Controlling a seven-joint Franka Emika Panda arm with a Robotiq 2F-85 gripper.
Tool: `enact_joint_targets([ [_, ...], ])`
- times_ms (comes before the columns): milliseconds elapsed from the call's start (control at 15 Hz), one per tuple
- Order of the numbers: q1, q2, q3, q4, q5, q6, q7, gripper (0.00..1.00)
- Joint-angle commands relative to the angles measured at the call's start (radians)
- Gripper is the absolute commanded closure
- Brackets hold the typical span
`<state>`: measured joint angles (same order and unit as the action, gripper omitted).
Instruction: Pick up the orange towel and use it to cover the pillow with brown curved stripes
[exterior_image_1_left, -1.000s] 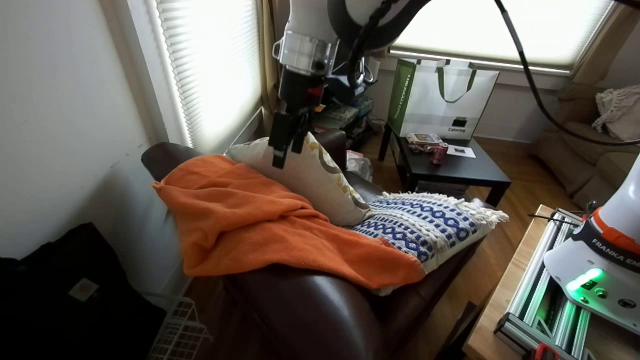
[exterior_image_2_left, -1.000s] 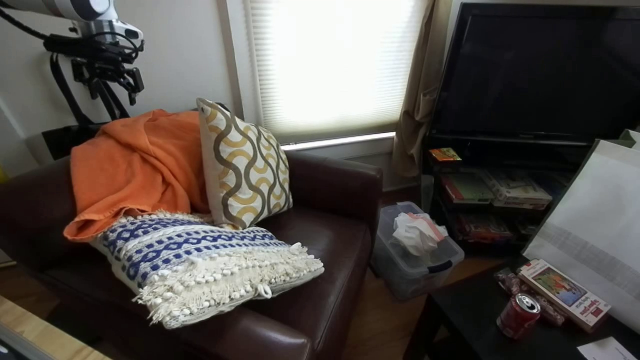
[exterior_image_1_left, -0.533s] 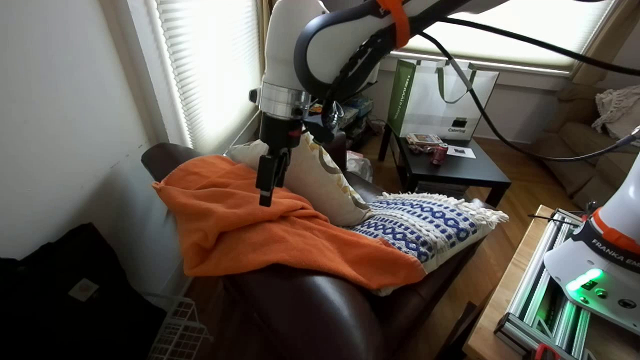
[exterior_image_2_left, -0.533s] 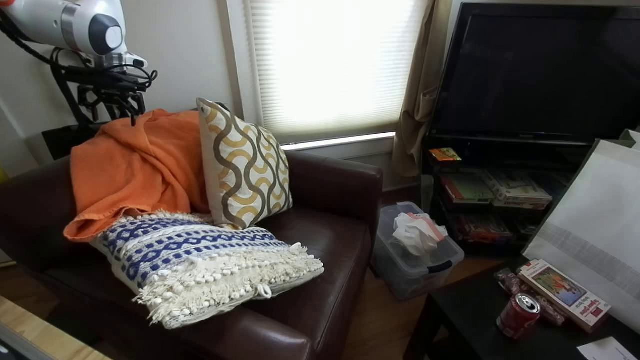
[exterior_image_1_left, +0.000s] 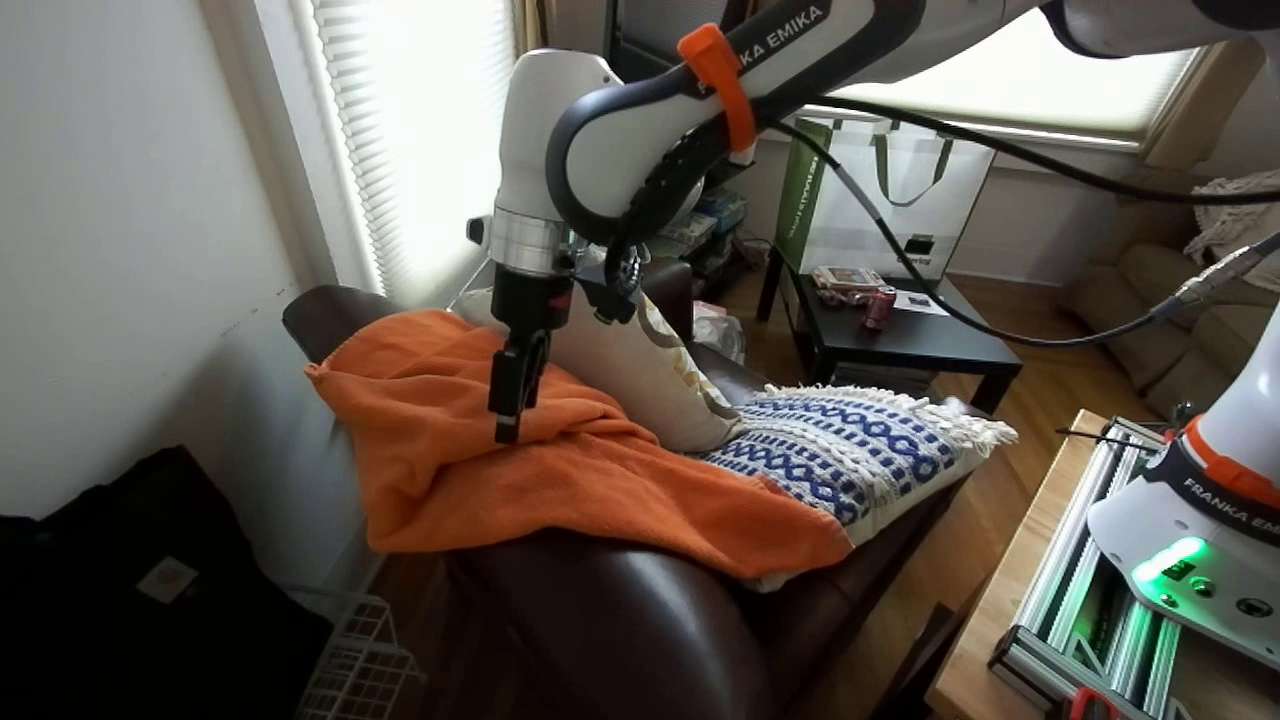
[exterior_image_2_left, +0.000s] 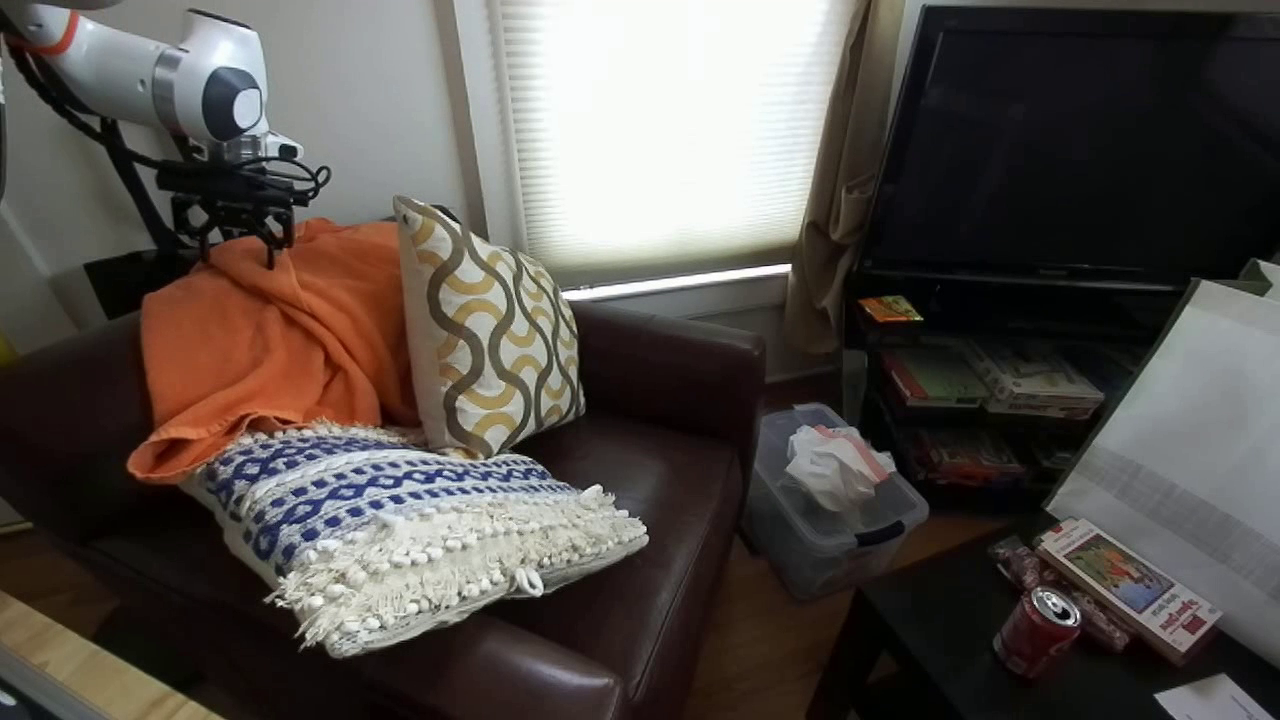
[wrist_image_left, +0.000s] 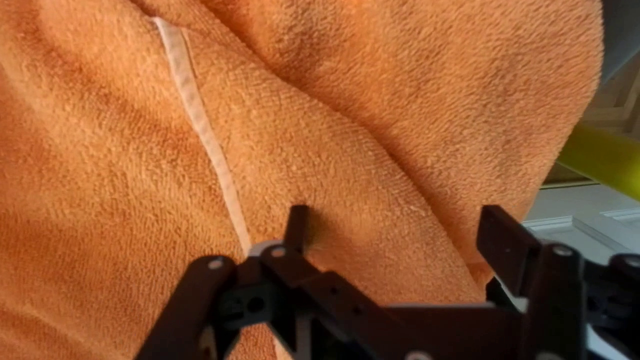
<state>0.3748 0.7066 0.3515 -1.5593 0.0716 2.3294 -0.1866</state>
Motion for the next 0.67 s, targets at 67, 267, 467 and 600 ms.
enact_joint_targets([
  [67, 0.024, 0.040, -0.017, 0.060, -0.031, -0.030, 0.003, 0.55],
  [267, 0.023, 0.039, -0.024, 0.060, -0.037, -0.025, 0.010, 0.77],
  [467, 0.024, 0.036, -0.034, 0.056, -0.039, -0.018, 0.018, 0.99],
  [600, 0.022, 0.017, -0.032, 0.045, -0.033, -0.015, 0.027, 1.00],
])
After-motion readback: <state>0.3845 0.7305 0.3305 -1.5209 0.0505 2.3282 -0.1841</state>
